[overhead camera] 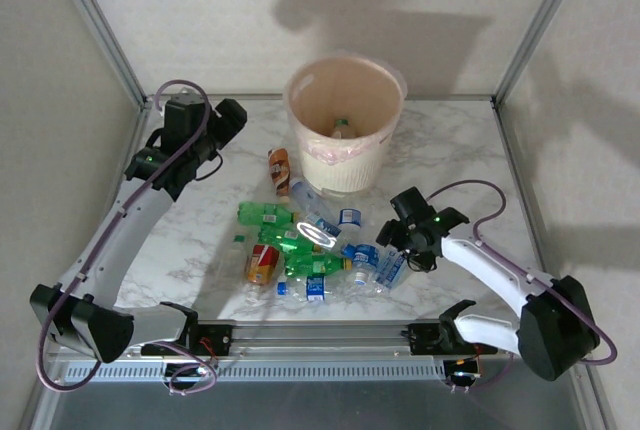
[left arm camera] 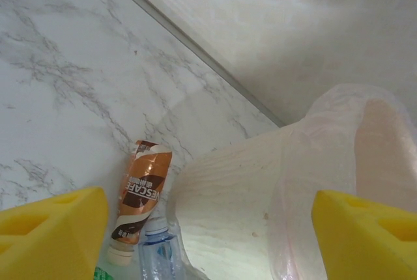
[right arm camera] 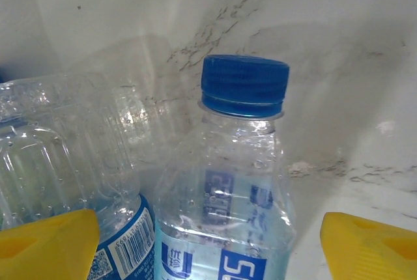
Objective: Put the plastic bottles in the bin
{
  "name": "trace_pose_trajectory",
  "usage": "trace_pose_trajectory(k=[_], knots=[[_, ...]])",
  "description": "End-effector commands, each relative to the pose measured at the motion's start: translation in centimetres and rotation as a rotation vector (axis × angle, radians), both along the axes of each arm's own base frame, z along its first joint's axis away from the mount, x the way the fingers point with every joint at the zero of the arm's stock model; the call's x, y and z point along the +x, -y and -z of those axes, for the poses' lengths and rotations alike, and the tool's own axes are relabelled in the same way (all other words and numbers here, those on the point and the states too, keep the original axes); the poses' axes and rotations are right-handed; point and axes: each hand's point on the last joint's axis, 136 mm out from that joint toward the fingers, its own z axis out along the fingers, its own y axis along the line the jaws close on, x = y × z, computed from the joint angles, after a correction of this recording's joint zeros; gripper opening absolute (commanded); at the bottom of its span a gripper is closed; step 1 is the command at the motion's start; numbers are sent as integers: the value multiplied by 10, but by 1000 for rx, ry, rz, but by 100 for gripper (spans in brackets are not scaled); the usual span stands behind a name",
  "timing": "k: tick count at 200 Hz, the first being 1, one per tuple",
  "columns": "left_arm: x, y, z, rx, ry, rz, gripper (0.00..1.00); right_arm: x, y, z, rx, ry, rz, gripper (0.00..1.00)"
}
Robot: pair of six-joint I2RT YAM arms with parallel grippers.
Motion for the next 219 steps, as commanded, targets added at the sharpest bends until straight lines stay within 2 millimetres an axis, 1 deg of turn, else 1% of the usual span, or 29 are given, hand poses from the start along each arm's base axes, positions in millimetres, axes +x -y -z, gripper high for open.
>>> trace_pose_trajectory(k=[1, 43, 69, 94, 110, 147, 161, 182, 204, 219], knots=[[2, 1, 1, -14, 7, 7, 81, -5, 0, 9, -6, -30, 15, 87], [0, 1, 8, -11, -7, 10, 81, -14, 2, 22, -8, -55, 35, 83], [0, 1, 19, -13, -31, 9, 81, -19, 0, 32, -7, -78, 26, 82], [0, 4, 26, -28, -45, 17, 80, -19, 2, 37, -25, -81, 24, 80], [-1, 4, 29, -25, -54, 18, 80, -17, 2, 38, -31, -80, 22, 77], [-2, 4, 31, -21, -60, 18, 80, -18, 3, 49, -47, -99, 24, 69], [-3, 3, 32, -19, -62, 15, 80, -18, 5, 50, -57, -100, 25, 65], [-3, 2, 35, -14, -69, 11, 80, -17, 8, 47, -78, -90, 30, 61], [-3, 1, 37, -13, -73, 5, 80, -14, 12, 39, -101, -72, 31, 59], [-3, 1, 41, -14, -82, 2, 79, -11, 16, 29, -113, -50, 36, 57]])
